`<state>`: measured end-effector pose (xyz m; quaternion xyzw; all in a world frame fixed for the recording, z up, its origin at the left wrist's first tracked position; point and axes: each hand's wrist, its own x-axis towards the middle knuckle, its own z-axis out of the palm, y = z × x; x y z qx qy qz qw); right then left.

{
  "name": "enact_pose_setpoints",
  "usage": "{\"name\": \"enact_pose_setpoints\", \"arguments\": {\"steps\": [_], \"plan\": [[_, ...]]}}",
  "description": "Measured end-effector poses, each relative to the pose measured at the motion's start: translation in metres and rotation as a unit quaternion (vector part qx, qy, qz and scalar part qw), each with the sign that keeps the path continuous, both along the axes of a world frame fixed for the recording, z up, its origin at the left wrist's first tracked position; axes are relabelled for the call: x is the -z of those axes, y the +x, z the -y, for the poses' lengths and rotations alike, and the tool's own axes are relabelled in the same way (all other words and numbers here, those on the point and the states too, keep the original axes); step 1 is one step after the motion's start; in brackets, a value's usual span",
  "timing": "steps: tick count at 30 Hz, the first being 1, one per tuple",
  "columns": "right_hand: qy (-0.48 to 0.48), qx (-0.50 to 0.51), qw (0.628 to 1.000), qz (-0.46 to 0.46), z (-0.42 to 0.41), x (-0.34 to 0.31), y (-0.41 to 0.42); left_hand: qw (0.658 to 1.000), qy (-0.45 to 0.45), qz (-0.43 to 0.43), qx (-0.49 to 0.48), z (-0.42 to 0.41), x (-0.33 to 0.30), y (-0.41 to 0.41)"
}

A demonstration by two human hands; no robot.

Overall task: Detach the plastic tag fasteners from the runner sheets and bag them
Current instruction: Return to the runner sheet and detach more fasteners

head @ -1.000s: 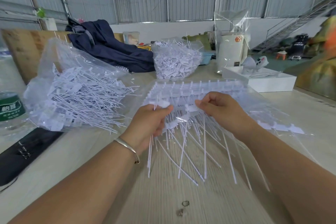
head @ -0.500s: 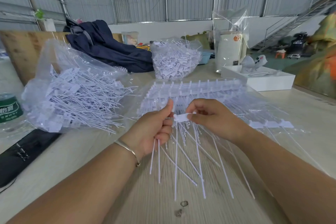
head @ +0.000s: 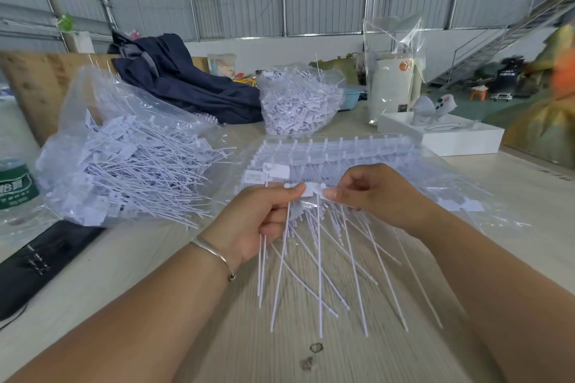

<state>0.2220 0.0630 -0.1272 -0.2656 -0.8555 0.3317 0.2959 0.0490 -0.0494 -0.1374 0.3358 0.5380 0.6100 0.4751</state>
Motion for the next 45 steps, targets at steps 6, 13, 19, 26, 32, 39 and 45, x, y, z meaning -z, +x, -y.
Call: {"name": "enact_pose_setpoints", "arguments": {"steps": [6,13,19,26,32,39,45], "plan": [[-0.111,-0.061,0.989,-0.071,0.008,-0.008,0.002,0.990,0.046,0.102,0.088,0.006,-0.005,0.003],[-0.174,-0.191,0.959,-0.116,0.018,-0.010,-0.002,0.954,0.083,0.194,0.211,0.006,-0.006,0.023],[-0.166,-0.126,0.966,-0.153,0.022,-0.005,-0.008,0.977,0.074,0.147,0.138,0.001,-0.002,0.020],[-0.164,-0.093,0.968,-0.166,0.020,-0.009,-0.006,0.996,0.050,0.024,0.066,0.000,-0.002,0.016],[-0.169,-0.085,0.968,-0.164,0.013,-0.006,-0.005,0.998,0.056,-0.031,0.016,-0.003,0.004,0.013],[-0.144,-0.078,0.978,-0.128,0.011,-0.003,-0.006,1.000,0.006,-0.001,0.013,-0.004,0.005,0.013],[-0.121,-0.060,0.990,-0.038,0.014,0.002,-0.009,0.997,-0.056,0.048,0.013,-0.003,0.005,0.016]]}}
